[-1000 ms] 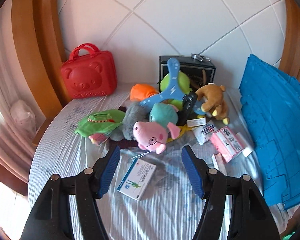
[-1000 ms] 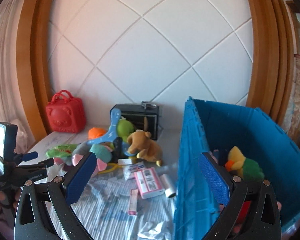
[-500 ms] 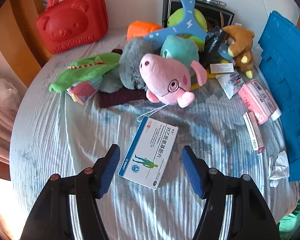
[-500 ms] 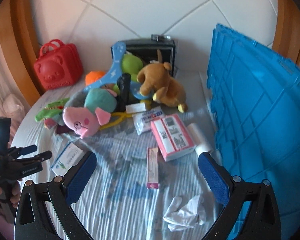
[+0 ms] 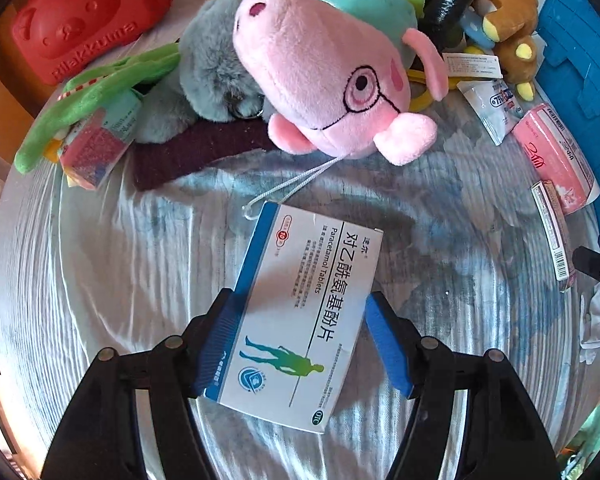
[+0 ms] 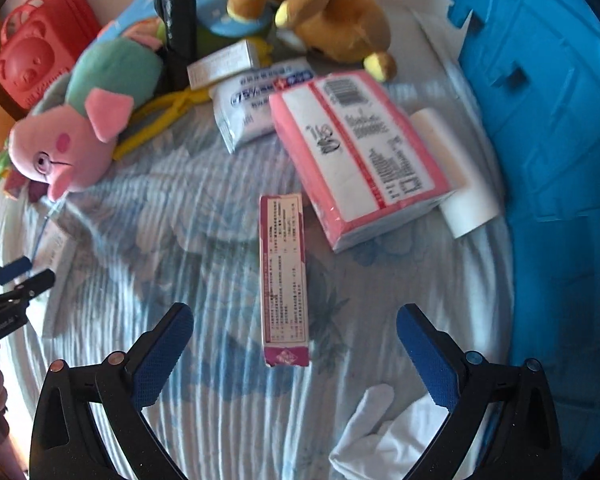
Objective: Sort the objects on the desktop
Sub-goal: 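Grasp the white paracetamol box with the left tool while the right tool grasps the pink-white medicine box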
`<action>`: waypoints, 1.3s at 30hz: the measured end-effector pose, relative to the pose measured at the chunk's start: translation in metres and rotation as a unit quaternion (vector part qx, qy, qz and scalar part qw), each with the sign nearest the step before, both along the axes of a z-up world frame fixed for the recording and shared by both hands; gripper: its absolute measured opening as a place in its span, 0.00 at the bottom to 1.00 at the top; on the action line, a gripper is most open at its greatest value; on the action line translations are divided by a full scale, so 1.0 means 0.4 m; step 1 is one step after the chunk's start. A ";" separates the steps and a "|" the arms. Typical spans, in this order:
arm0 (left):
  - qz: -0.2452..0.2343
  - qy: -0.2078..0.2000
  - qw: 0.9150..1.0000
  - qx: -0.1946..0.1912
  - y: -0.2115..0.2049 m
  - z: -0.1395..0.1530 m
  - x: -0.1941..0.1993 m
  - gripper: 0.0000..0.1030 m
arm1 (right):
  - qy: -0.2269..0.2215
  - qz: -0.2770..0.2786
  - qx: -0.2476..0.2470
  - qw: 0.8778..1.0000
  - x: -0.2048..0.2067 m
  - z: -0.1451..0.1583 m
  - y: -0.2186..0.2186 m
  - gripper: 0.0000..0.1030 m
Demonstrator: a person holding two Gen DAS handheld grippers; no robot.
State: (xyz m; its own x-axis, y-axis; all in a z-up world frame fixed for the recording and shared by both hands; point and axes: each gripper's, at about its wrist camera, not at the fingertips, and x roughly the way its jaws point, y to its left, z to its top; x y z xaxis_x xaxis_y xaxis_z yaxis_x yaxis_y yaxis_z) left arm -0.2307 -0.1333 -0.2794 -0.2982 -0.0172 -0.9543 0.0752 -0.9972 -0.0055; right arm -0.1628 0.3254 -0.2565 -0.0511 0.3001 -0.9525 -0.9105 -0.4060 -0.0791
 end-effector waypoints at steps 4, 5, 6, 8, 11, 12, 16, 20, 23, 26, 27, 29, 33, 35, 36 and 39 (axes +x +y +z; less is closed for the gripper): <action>0.001 -0.002 1.000 0.011 -0.010 -0.009 -0.013 0.72 | -0.008 -0.010 -0.018 1.000 -0.011 -0.046 0.021 1.00; 0.004 -0.003 1.000 0.018 -0.017 -0.013 -0.016 0.74 | -0.008 -0.013 -0.022 1.000 -0.011 -0.055 0.026 1.00; 0.008 -0.006 1.000 0.023 -0.022 -0.019 -0.018 0.76 | -0.008 -0.016 -0.026 1.000 -0.012 -0.062 0.030 1.00; 0.012 -0.022 1.000 0.009 -0.024 -0.041 -0.021 0.77 | -0.008 -0.021 -0.032 0.999 -0.013 -0.075 0.036 1.00; 0.016 -0.012 1.000 0.003 -0.023 -0.049 -0.012 0.83 | -0.011 -0.026 -0.038 0.999 -0.012 -0.091 0.044 1.00; 0.018 -0.010 1.000 0.006 -0.025 -0.049 -0.011 0.84 | -0.011 -0.027 -0.039 0.999 -0.010 -0.096 0.047 1.00; 0.029 0.003 1.000 0.004 -0.028 -0.052 -0.002 0.96 | -0.019 -0.031 -0.038 0.999 -0.005 -0.112 0.051 1.00; 0.032 0.016 0.999 0.002 -0.020 -0.051 0.007 1.00 | -0.016 -0.043 -0.026 0.999 0.005 -0.112 0.049 1.00; 0.033 0.018 0.999 0.002 -0.015 -0.046 0.010 1.00 | -0.013 -0.049 -0.014 0.999 0.012 -0.110 0.043 1.00; 0.039 0.009 0.999 0.003 -0.011 -0.039 0.009 1.00 | -0.010 -0.052 -0.029 0.998 0.018 -0.106 0.050 0.99; 0.044 0.005 0.999 0.004 -0.009 -0.034 0.009 0.94 | 0.002 -0.056 -0.031 0.998 0.024 -0.098 0.049 0.98; 0.045 0.012 0.999 0.003 0.000 -0.019 0.013 0.80 | 0.020 -0.055 -0.019 0.998 0.030 -0.075 0.043 0.98; 0.040 0.016 0.999 0.002 0.021 -0.007 0.019 0.79 | 0.020 -0.038 -0.010 0.999 0.024 -0.060 0.041 0.66; 0.047 0.015 0.999 0.003 0.021 -0.003 0.023 0.78 | 0.010 -0.032 -0.010 0.999 0.020 -0.070 0.043 0.60; 0.051 0.014 0.999 0.002 0.021 0.001 0.027 0.78 | 0.000 -0.024 -0.006 1.000 0.015 -0.071 0.040 0.58; 0.064 0.016 0.998 -0.003 0.021 0.019 0.048 0.78 | -0.005 -0.008 0.001 1.000 0.012 -0.066 0.026 0.36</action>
State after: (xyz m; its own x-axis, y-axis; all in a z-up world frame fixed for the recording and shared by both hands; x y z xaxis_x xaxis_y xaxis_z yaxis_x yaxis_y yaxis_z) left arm -0.2116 -0.1249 -0.2719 -0.3238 -0.0627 -0.9440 0.2015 -0.9795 -0.0041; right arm -0.1581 0.3357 -0.2830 -0.0368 0.3032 -0.9522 -0.9159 -0.3914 -0.0892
